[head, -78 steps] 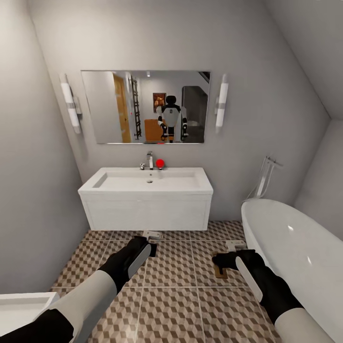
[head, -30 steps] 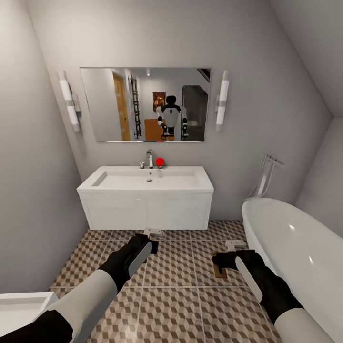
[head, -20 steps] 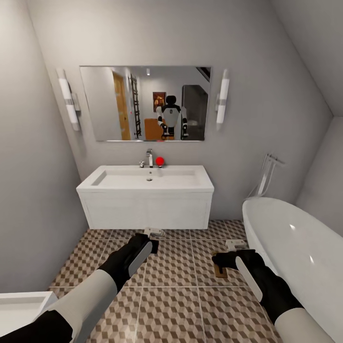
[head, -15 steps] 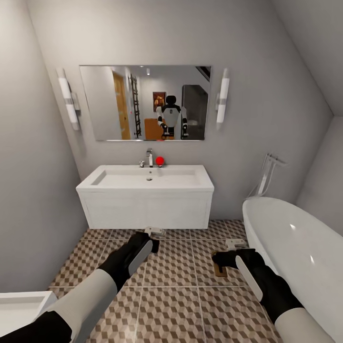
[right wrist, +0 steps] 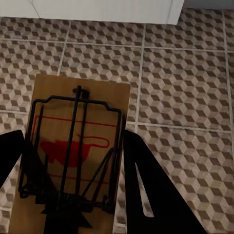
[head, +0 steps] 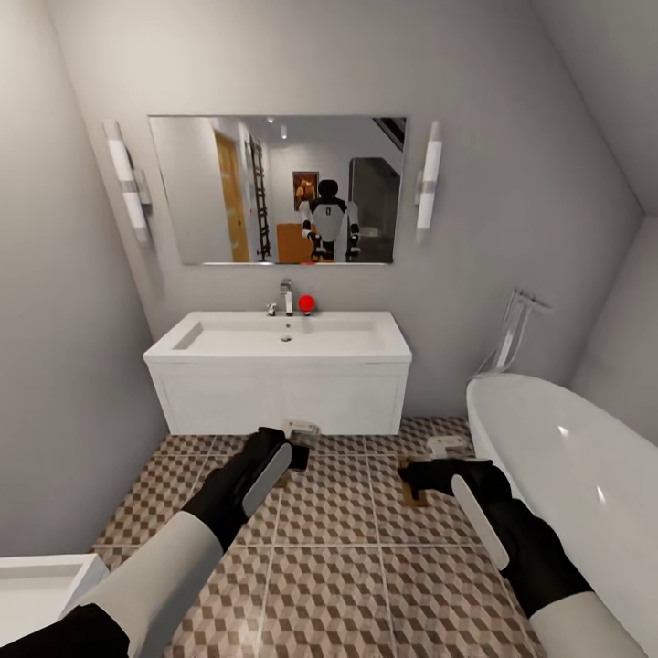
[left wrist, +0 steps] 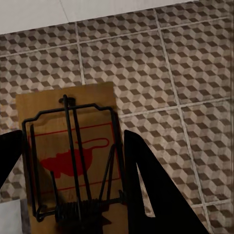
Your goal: Take the four mousetraps from the cabinet in the bathroom and place them on the bathroom floor. Make sure all four end up on the same floor surface, and ensure that at least two of them are either under or directly next to the same bathroom sink.
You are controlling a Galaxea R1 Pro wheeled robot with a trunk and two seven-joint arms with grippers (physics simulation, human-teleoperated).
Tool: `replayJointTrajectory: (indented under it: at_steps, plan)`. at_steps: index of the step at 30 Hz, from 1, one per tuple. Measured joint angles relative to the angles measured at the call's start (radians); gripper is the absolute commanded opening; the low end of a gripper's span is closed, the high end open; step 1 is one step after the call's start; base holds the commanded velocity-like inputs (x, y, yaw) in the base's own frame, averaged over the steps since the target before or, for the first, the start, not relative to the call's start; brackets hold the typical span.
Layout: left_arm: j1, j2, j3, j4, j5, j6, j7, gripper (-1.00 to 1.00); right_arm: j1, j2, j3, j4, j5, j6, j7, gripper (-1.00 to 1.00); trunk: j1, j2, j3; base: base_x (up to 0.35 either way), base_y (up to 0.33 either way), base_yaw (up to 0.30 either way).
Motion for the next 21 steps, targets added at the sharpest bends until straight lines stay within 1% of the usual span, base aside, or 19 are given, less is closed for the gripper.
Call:
replayJointTrajectory:
  at_steps: [4,10,21]
  plan:
    - [0.000,0.001,0.005,-0.051,-0.001,0.021,0.000,-1.00,0.001,0.000,-0.001,-0.014,0.000,0.030,0.001,-1.00,0.015,-0.028,-0.019,0.000,0.000,-0.038]
    - [0.000,0.002,0.006,-0.062,-0.001,0.025,0.000,-1.00,0.000,0.000,0.000,-0.016,0.000,0.036,0.001,-1.00,0.038,-0.070,-0.048,0.000,0.000,-0.056]
    - [0.000,0.002,0.006,-0.067,-0.001,0.026,0.000,-1.00,0.000,0.000,0.000,-0.017,0.000,0.043,0.001,-1.00,0.081,-0.147,-0.100,0.000,0.000,-0.008]
